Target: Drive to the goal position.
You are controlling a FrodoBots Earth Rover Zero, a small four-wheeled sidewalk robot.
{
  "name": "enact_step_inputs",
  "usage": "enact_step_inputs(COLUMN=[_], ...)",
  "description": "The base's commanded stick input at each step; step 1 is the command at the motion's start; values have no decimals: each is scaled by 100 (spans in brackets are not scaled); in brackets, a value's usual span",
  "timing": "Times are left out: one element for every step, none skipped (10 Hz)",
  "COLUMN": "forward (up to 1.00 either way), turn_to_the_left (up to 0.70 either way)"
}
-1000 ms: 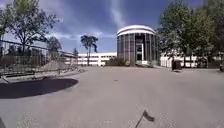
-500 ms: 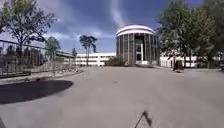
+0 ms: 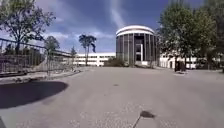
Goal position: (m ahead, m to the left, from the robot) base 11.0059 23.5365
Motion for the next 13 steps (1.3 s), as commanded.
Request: enact_step_inputs(forward=[70, 70, 70, 70, 70, 70, 70, 70, 70, 70, 70, 70, 70], turn_to_the_left=[6, 6, 6, 6, 6, 6, 6, 6, 6, 6, 6, 6, 6])
